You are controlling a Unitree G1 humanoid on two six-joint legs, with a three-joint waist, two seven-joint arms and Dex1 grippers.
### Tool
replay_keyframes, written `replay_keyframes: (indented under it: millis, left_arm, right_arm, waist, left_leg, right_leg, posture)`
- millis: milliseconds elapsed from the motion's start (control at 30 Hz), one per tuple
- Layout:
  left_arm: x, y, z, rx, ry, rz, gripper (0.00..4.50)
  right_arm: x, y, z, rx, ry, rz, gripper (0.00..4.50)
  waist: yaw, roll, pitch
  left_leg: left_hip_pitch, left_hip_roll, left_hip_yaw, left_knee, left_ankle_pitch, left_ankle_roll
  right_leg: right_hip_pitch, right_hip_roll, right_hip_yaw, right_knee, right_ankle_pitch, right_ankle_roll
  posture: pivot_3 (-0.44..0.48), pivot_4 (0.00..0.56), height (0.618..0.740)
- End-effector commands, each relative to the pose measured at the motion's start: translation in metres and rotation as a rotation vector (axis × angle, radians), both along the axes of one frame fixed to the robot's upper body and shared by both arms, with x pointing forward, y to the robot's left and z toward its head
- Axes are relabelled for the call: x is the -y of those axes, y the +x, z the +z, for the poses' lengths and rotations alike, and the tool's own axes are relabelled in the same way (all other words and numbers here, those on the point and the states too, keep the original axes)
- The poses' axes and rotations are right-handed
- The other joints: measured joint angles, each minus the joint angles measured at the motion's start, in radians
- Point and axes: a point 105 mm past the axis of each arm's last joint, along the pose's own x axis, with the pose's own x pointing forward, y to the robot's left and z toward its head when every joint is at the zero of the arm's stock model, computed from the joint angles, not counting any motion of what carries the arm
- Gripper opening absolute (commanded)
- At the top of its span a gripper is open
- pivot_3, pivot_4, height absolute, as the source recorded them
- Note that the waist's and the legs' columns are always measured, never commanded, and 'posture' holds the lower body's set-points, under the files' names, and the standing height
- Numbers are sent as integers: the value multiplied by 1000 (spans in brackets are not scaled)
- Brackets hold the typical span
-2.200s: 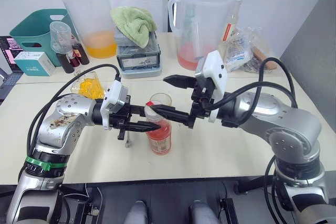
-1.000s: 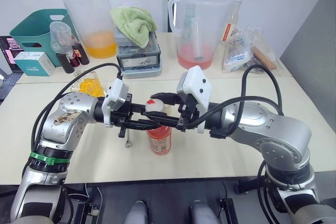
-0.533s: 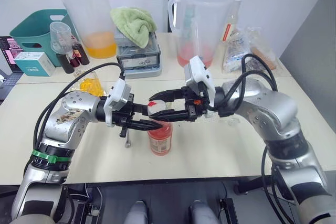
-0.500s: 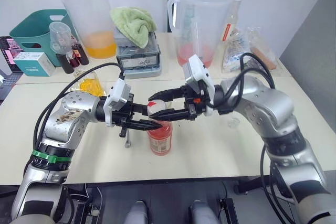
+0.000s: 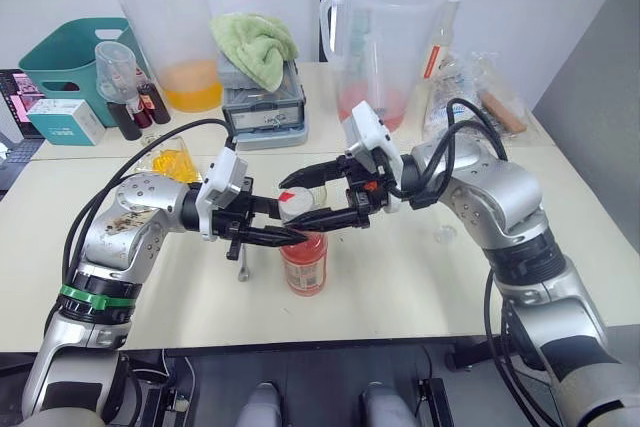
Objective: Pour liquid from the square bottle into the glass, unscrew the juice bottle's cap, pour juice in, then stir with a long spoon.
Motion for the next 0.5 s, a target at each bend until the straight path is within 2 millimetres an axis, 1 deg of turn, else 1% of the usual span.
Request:
replay_keyframes:
  millis: [33,167,267,300,367,467,500]
  left_arm:
    - [-1,-2,-6,-26,33,-11,1332]
    - [-1,-2,-7,-28,36,-11,1332]
    - [-2,-3,-6,-28,36,-10,1332]
    - [-2,-2,-6,-27,37,-9,1332]
    - [-3,-2,-7,-27,37,-6,1332]
    - [-3,-1,-6,-25,35,-3,1332]
    - [-2,-1,-6,-24,33,-1,1332]
  right_arm:
    - [1,-8,20,55,60,-4,4461]
    - [3,-15,31,78,110,-44,4461]
    - [6,-19,32,83,115,-75,4461]
    - [7,-23,32,84,121,-97,4461]
    - [8,-29,31,86,130,-146,4461]
    - [7,-36,22,90,126,-245,4461]
    - [6,-35,18,97,122,-301,4461]
  waist:
    - [0,0,0]
    - [0,0,0]
    - [0,0,0]
    - [0,0,0]
    - [2,0,0]
    - [1,0,0]
    - [1,0,0]
  left_leg:
    - [0,0,0,0,0,0]
    - [0,0,0,0,0,0]
    - [0,0,0,0,0,0]
    - [0,0,0,0,0,0]
    - [0,0,0,0,0,0]
    - [-1,0,0,0,0,0]
    - [0,0,0,0,0,0]
  right_leg:
    - [0,0,0,0,0,0]
    - [0,0,0,0,0,0]
    - [0,0,0,0,0,0]
    - [0,0,0,0,0,0]
    - [0,0,0,0,0,0]
    - [0,0,0,0,0,0]
    - [0,0,0,0,0,0]
  posture:
    - [0,150,740]
    - [0,150,740]
    - [0,150,740]
    - [0,150,740]
    - [0,150,740]
    - [0,150,740]
    - [0,150,740]
